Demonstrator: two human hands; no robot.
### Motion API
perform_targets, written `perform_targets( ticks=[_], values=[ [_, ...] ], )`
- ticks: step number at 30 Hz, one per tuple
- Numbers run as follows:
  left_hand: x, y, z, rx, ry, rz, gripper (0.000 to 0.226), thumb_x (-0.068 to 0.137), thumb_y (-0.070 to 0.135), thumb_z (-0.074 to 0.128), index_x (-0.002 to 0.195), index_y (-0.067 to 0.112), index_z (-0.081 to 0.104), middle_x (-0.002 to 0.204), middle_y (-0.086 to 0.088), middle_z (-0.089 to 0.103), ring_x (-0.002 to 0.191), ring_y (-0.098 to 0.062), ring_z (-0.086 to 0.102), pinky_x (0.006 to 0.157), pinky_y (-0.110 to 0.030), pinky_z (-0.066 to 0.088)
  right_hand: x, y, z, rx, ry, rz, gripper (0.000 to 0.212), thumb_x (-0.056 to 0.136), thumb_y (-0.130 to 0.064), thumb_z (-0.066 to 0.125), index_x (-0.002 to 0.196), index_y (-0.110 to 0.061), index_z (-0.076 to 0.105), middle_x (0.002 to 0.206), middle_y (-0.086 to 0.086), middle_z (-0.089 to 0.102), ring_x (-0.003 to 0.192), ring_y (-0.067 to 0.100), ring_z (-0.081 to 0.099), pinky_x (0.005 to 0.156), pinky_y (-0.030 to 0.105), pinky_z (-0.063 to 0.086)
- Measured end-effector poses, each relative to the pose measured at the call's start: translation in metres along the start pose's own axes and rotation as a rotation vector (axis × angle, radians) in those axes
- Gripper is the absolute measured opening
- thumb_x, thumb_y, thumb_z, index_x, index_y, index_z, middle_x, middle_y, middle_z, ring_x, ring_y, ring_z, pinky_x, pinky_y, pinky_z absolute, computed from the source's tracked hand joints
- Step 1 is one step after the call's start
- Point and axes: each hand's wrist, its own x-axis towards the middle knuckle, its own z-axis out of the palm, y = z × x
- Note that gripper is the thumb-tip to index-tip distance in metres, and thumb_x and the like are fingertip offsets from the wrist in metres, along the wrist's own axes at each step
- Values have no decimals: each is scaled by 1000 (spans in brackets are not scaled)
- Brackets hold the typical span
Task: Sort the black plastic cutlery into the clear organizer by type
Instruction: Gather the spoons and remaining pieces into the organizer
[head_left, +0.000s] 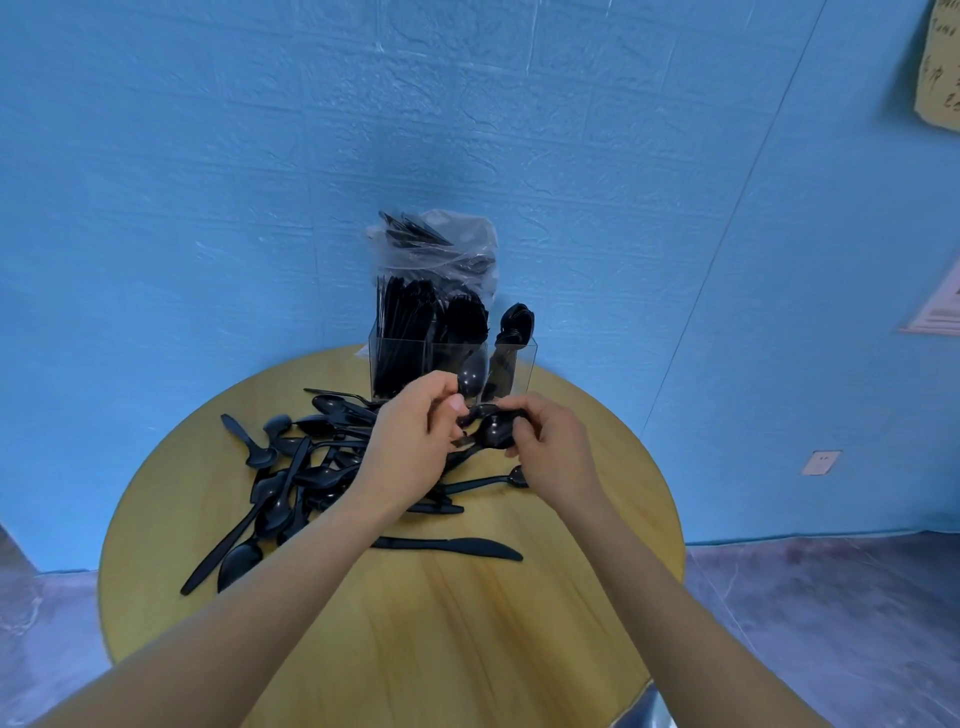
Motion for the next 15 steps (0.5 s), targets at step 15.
perform_targets(
  ticks=[15],
  values=[
    [-12, -6, 7, 382, -196, 324, 42, 93, 3, 51, 134, 12, 52, 107, -4, 49, 78, -19, 58, 69, -31, 54, 6, -5, -4, 203, 27, -2, 28, 99, -9, 37, 92, -10, 64, 66, -1, 57, 54, 0, 51, 55, 14, 42]
  ],
)
